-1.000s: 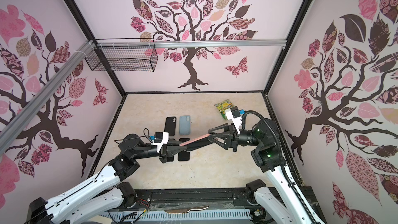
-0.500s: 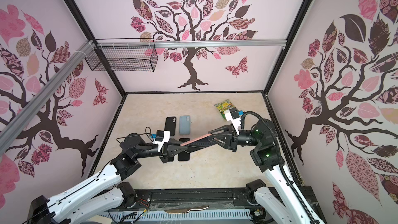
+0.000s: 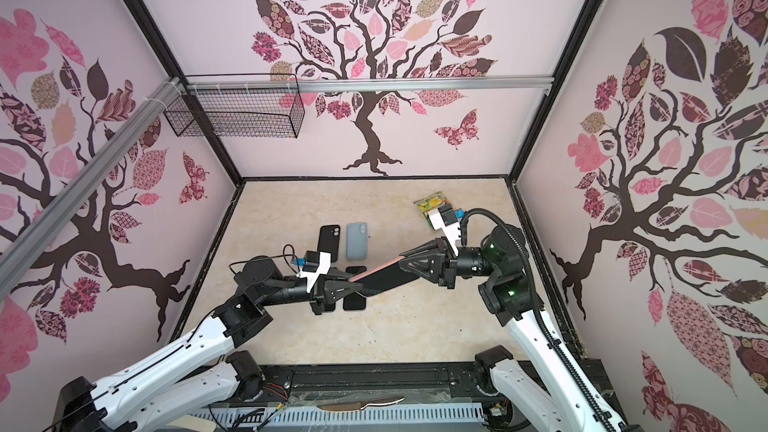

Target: Take the phone out of the phone case

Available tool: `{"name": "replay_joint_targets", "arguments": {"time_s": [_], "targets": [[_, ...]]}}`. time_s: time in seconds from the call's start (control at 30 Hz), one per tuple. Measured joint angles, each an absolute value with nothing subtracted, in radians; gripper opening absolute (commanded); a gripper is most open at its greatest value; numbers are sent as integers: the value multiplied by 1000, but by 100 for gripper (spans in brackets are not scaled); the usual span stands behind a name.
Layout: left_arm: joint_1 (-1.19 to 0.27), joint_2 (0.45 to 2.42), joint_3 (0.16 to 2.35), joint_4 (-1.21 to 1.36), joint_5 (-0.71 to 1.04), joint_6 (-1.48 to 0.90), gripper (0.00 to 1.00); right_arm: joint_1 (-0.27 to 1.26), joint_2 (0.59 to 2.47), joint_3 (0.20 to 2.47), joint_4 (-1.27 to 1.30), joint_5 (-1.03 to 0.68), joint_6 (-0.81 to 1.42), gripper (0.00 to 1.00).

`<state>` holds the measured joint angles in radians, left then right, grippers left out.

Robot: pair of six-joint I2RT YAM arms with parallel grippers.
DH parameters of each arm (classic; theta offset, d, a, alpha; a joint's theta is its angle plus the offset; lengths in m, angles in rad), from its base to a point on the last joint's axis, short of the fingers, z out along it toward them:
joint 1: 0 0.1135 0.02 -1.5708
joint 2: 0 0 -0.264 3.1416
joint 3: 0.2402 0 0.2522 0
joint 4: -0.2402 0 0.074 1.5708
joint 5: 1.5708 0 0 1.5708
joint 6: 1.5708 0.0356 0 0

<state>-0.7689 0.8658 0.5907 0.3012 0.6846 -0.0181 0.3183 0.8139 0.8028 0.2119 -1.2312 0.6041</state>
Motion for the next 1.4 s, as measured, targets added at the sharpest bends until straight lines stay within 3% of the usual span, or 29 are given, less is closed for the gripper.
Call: {"name": "replay_joint_targets", "arguments": {"time_s": [0.73, 1.4], "targets": [[-773, 885, 746, -39, 557, 283, 0, 318, 874, 799, 262, -1266, 699, 15], [-778, 893, 765, -102, 507, 375, 0, 318, 884, 776, 271, -1273, 734, 21]]}}
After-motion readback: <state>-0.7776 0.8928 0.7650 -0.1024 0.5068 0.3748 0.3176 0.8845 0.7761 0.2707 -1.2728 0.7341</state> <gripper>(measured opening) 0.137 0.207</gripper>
